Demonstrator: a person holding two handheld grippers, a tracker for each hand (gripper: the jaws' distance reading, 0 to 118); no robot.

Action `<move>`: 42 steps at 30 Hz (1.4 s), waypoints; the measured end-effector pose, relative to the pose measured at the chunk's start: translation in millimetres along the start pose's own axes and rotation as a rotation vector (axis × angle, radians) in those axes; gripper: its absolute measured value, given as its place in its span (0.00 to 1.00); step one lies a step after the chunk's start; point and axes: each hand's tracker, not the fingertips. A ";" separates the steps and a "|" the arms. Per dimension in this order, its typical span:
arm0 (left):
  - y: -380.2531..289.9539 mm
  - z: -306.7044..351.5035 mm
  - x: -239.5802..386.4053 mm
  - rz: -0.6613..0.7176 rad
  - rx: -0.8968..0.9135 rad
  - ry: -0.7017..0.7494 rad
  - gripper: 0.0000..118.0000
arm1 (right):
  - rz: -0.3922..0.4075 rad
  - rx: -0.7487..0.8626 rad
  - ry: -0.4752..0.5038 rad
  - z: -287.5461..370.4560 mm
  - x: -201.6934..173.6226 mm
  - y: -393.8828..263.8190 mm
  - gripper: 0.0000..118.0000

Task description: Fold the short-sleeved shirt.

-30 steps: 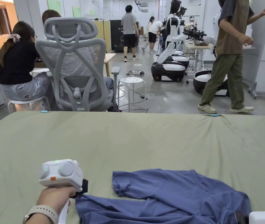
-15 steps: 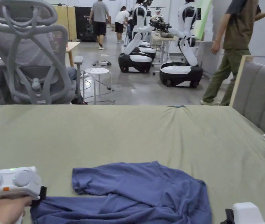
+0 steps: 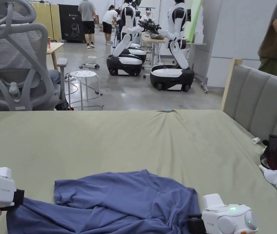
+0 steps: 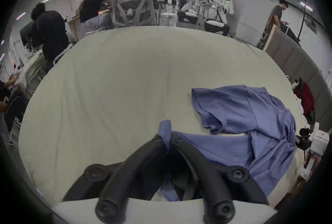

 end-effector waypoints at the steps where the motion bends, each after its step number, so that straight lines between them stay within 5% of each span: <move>1: 0.2 -1.7 -1.2 0.001 -0.002 0.002 0.02 | -0.004 -0.039 0.013 -8.9 -2.2 -1.3 0.78; 4: -1.9 -3.3 -3.1 -0.007 -0.008 0.009 0.02 | -0.054 -0.078 0.053 -22.9 -3.7 -10.9 0.59; 5: -2.4 -3.4 -4.2 -0.013 -0.009 0.013 0.02 | -0.063 -0.062 0.050 -15.2 0.0 -8.0 0.31; 8: -1.9 1.1 -8.1 -0.041 0.001 0.026 0.02 | -0.058 -0.016 0.037 6.2 12.0 -2.1 0.01; 10: 0.8 6.4 -11.3 -0.054 0.019 0.031 0.02 | -0.084 -0.005 0.079 18.6 17.8 5.6 0.01; 15: 11.4 41.2 -12.1 -0.133 0.122 0.077 0.02 | -0.026 0.140 -0.018 76.9 18.1 41.9 0.01; 26: 82.0 124.9 -28.4 -0.329 0.372 0.372 0.02 | 0.147 0.476 -0.360 202.5 12.4 152.6 0.01; 34: 159.8 181.2 -51.1 -0.237 0.555 0.455 0.02 | 0.091 0.647 -0.535 259.3 25.7 237.7 0.01; 42: 220.4 211.8 -52.1 -0.139 0.649 0.435 0.02 | 0.037 0.731 -0.559 288.4 31.2 298.3 0.01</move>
